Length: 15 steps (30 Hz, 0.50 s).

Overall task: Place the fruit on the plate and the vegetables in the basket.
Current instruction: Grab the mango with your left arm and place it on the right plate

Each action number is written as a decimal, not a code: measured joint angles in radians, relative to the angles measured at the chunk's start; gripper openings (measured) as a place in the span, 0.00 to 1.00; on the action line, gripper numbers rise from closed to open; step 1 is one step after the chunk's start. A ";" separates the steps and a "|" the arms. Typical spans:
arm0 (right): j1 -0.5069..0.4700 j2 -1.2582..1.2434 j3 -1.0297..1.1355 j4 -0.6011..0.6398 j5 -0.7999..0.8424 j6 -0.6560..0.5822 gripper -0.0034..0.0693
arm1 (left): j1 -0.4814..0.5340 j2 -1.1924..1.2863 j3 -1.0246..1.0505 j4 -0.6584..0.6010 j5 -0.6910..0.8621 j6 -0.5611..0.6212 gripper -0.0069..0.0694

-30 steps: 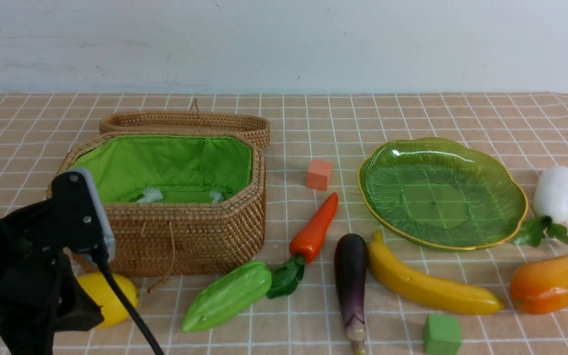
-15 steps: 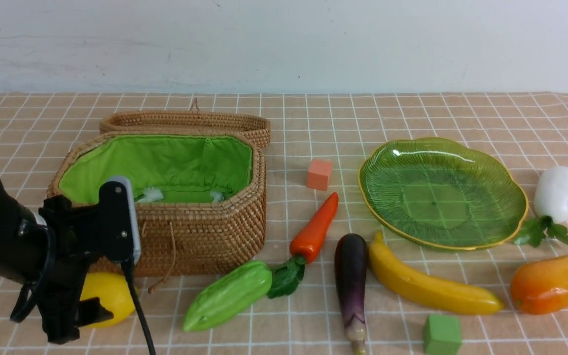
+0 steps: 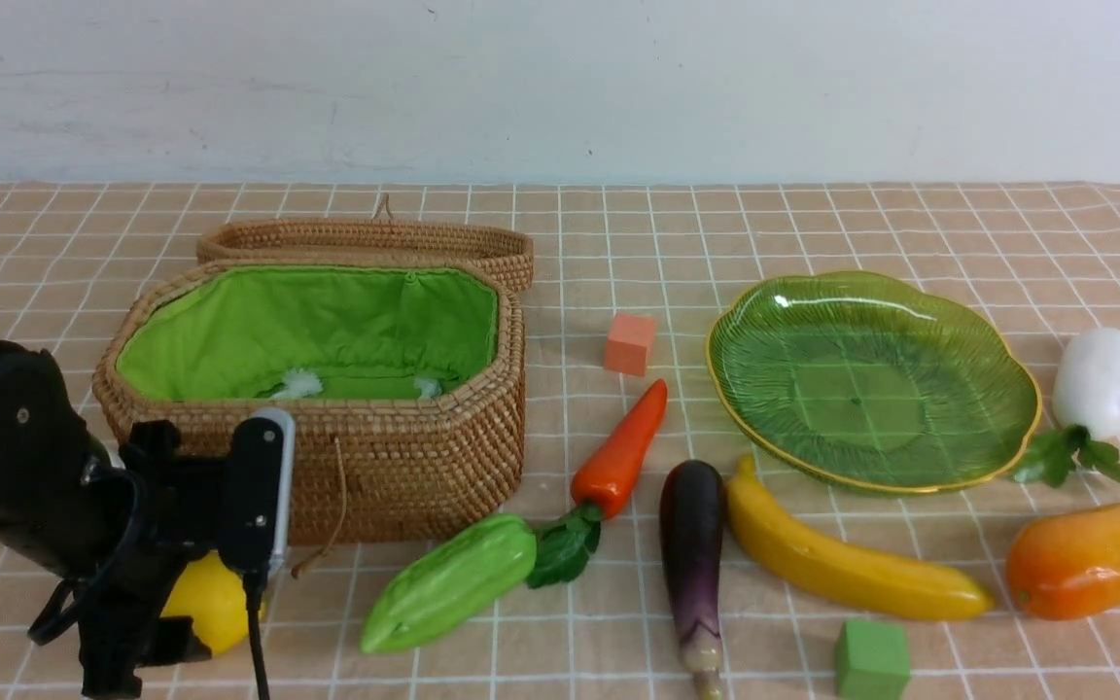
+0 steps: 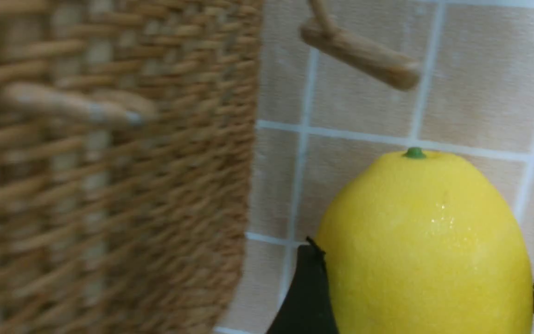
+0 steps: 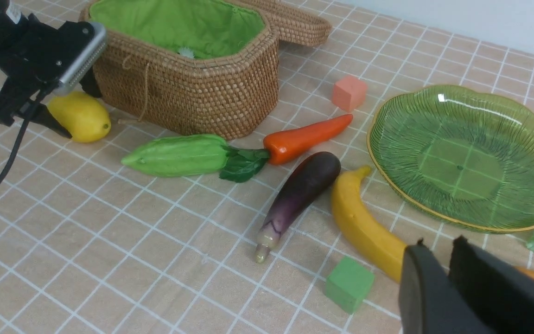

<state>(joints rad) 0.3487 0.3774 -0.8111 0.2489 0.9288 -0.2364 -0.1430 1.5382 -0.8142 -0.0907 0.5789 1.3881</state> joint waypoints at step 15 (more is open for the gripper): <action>0.000 0.000 0.000 0.001 0.000 0.000 0.19 | 0.000 0.042 -0.001 0.047 0.051 -0.066 0.85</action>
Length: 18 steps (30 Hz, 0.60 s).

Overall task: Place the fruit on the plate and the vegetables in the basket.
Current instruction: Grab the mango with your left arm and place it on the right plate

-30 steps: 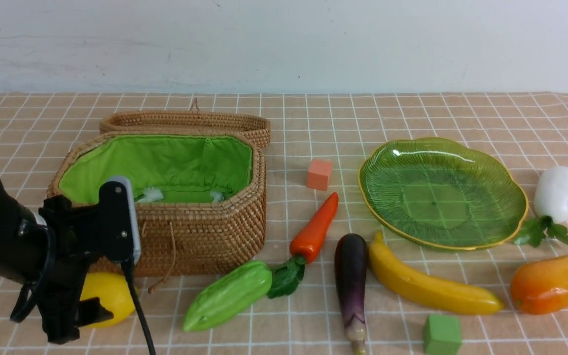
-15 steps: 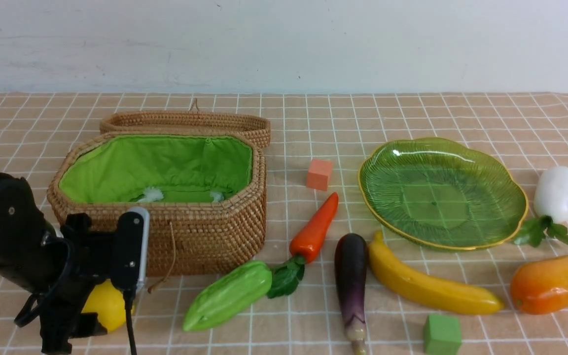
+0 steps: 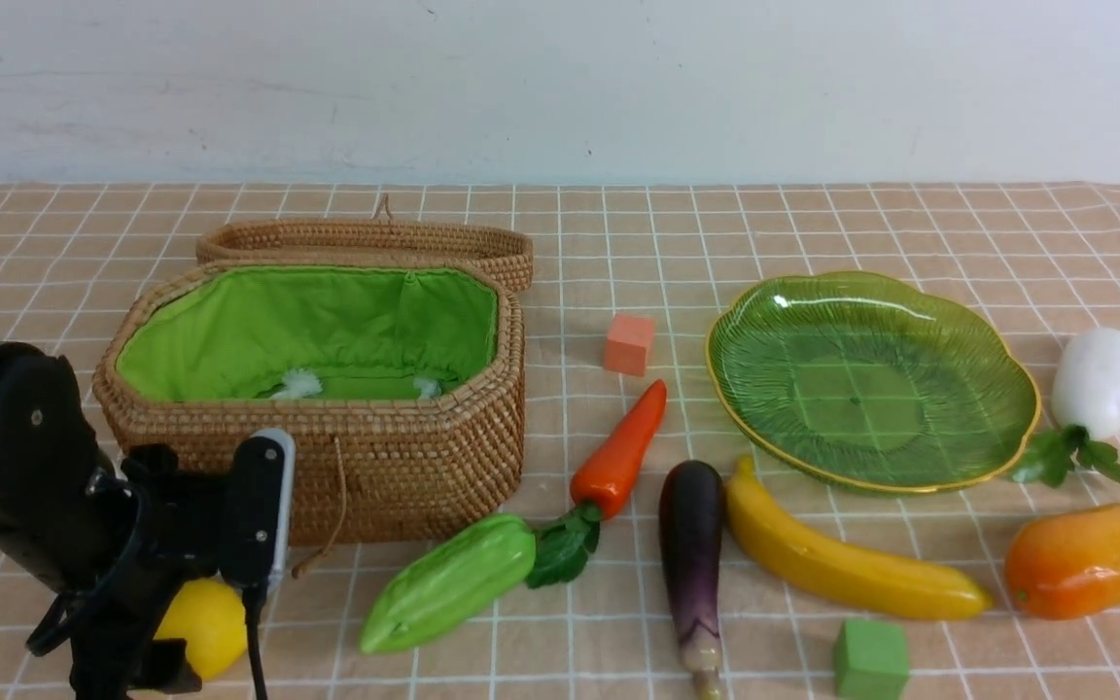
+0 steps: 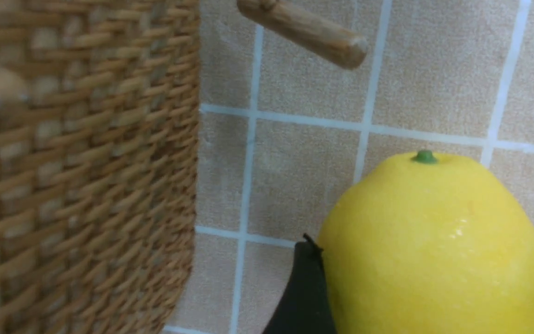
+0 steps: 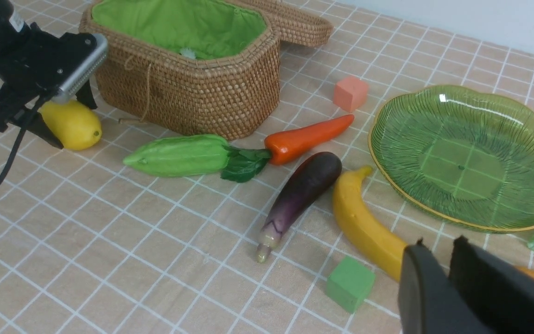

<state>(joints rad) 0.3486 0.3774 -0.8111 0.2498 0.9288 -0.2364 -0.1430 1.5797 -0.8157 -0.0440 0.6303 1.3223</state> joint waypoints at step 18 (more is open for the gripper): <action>0.000 0.000 0.000 0.000 -0.109 0.033 0.20 | -0.017 -0.190 0.032 -0.118 0.153 -0.432 0.84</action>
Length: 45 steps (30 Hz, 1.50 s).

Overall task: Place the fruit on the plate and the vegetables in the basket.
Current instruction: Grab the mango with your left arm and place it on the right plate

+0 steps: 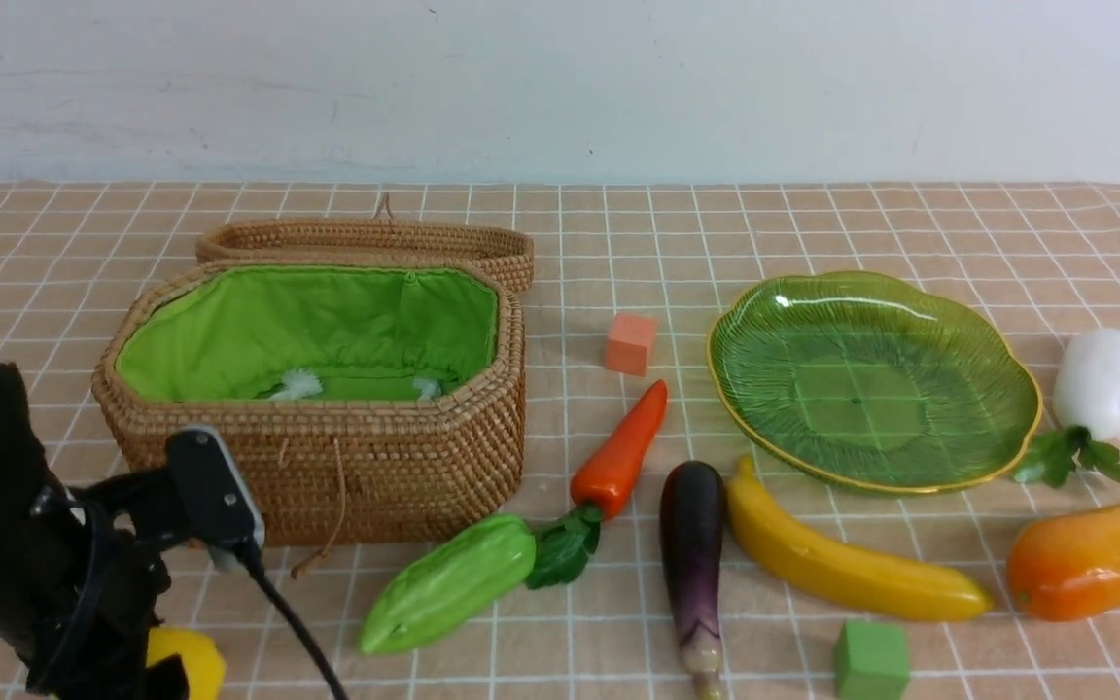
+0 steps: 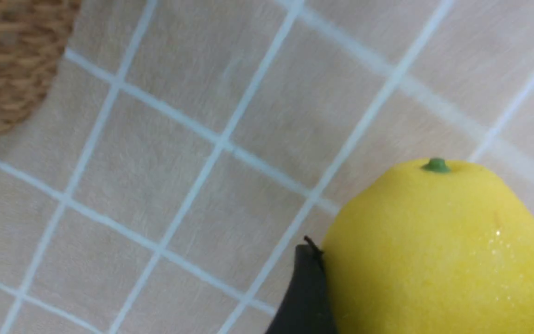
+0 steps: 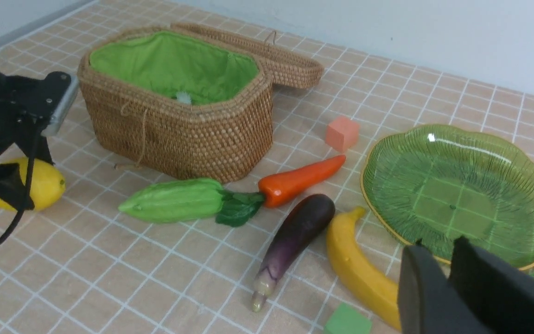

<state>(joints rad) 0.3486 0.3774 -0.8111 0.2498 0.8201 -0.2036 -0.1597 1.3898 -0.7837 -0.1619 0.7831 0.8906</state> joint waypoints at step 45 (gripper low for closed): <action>0.000 0.014 -0.089 -0.210 0.278 0.364 0.23 | -0.561 1.138 -1.598 -0.270 -0.142 -0.351 0.96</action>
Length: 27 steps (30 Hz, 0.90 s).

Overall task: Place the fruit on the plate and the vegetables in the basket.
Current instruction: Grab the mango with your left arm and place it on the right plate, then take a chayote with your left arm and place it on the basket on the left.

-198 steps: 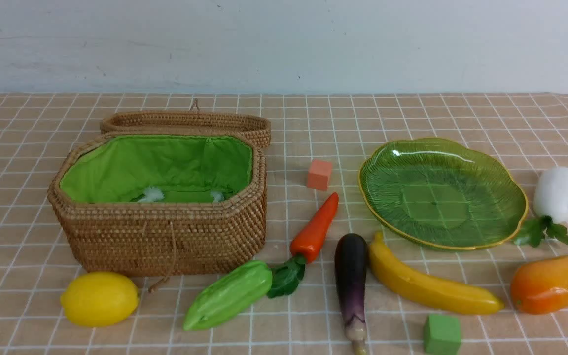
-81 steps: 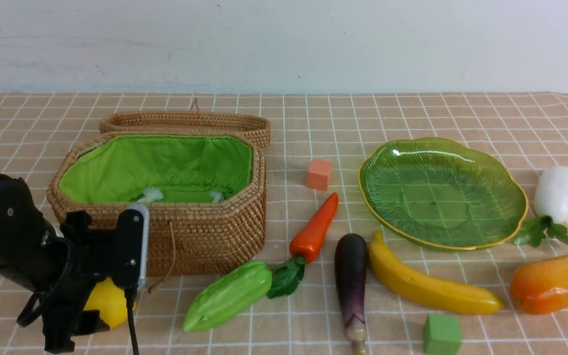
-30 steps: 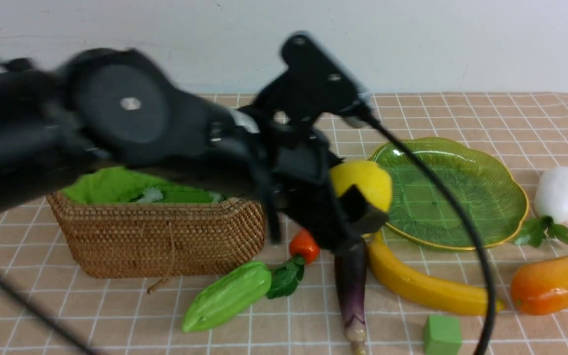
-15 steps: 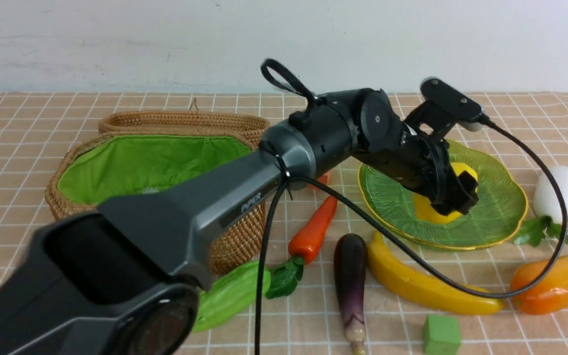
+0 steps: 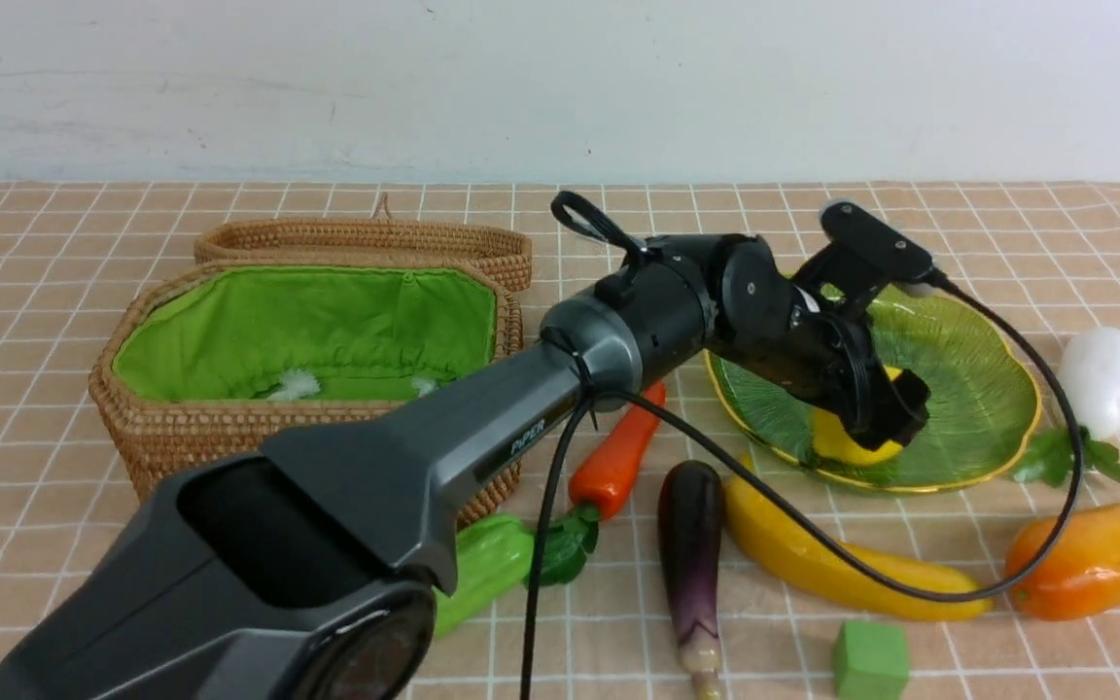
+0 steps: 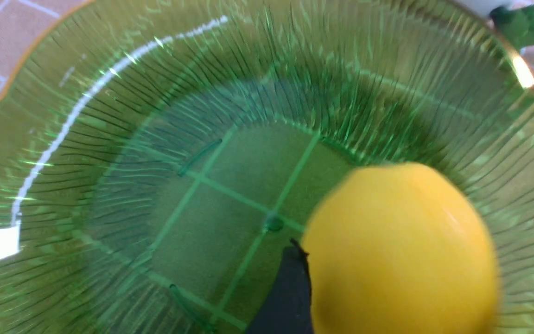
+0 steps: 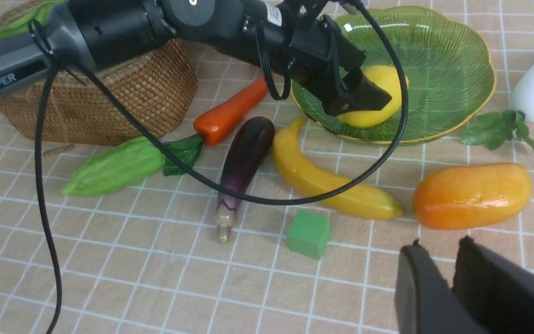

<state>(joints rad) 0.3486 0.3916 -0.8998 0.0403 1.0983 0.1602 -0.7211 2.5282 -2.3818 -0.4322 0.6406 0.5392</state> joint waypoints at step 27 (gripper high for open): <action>0.000 0.000 -0.002 0.000 -0.005 -0.102 0.24 | -0.033 -0.912 0.975 0.416 0.570 -0.560 0.27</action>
<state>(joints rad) 0.3486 0.3916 -0.9018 0.0403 1.0933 0.0583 -0.7545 1.6160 -1.4065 -0.0162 1.2109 -0.0209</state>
